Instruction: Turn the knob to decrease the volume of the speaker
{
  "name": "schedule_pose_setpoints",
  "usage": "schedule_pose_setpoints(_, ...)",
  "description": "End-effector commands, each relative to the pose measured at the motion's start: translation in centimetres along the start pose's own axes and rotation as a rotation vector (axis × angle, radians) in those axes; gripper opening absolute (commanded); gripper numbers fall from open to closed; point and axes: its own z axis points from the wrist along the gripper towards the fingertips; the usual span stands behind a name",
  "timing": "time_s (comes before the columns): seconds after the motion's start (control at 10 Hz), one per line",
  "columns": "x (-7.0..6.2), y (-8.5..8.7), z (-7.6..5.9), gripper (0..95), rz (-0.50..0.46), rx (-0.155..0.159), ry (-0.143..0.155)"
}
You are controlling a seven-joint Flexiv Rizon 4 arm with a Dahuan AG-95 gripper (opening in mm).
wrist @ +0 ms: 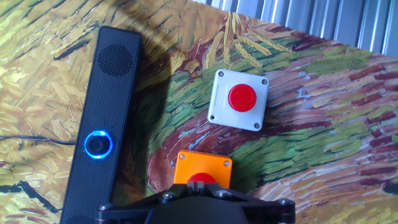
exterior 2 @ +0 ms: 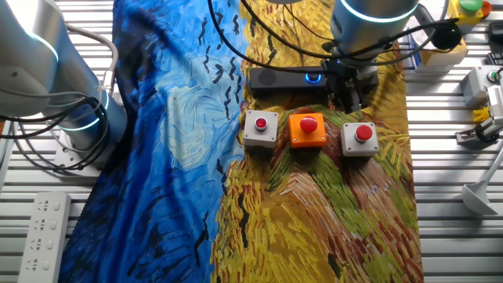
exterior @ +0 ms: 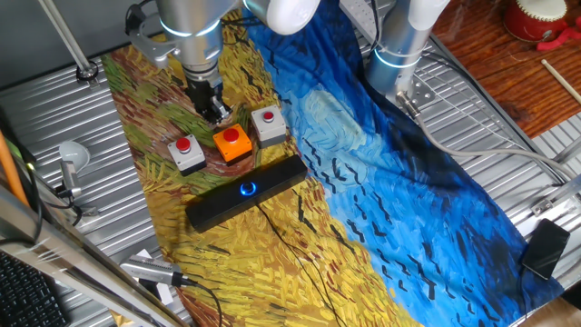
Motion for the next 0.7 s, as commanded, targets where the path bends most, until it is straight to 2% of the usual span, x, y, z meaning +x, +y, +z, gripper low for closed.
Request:
schedule_pose_setpoints(0.1, -0.01, -0.03, 0.05, 0.0, -0.023, -0.012, -0.012)
schedule_pose_setpoints(0.2, -0.01, -0.03, 0.05, 0.0, -0.047, -0.032, -0.018)
schedule_pose_setpoints(0.7, -0.01, -0.03, 0.05, 0.0, -0.132, -0.036, -0.012)
